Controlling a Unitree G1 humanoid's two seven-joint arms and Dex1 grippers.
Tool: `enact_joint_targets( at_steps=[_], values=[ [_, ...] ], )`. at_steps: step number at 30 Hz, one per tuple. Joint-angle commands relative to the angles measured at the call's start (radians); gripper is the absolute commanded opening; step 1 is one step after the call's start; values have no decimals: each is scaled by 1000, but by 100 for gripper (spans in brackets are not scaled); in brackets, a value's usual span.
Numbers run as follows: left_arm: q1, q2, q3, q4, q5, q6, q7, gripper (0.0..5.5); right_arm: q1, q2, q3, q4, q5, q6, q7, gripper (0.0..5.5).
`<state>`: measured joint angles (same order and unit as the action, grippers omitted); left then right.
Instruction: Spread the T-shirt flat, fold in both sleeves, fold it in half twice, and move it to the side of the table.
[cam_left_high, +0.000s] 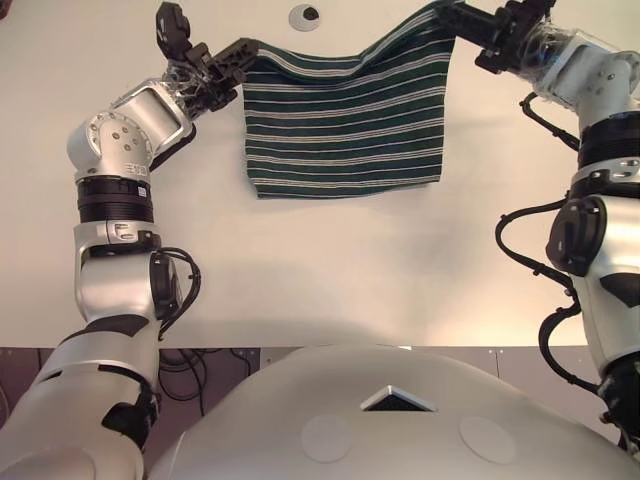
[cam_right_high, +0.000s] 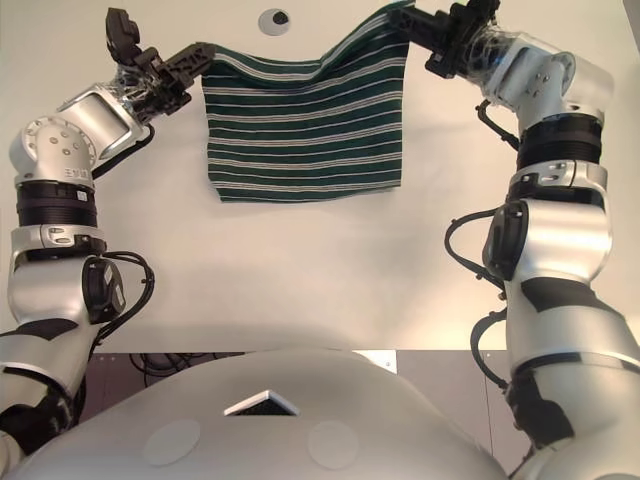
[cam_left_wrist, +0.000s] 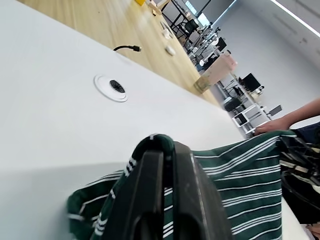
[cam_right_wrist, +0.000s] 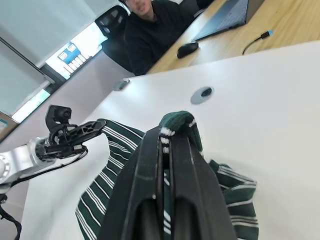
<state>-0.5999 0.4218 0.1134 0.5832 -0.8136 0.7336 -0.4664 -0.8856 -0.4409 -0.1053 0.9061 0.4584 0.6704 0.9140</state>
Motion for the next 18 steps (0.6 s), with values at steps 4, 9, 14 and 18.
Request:
enact_joint_targets(
  at_steps=[4, 9, 14, 18],
  values=[
    [-66, -60, 42, 161, 126, -91, -15, 2, -30, 62, 2, 136, -103, -94, -125, 0],
    [-145, -106, 97, 280, 178, -170, 5, 58, -81, 104, -41, 246, -134, -189, -236, 29],
    [-211, -119, 153, 401, 220, -217, 57, 104, -113, 135, -74, 313, -159, -240, -344, 69],
    [-247, -118, 219, 496, 229, -275, 121, 104, -130, 144, -128, 338, -148, -300, -421, 69]
  ],
)
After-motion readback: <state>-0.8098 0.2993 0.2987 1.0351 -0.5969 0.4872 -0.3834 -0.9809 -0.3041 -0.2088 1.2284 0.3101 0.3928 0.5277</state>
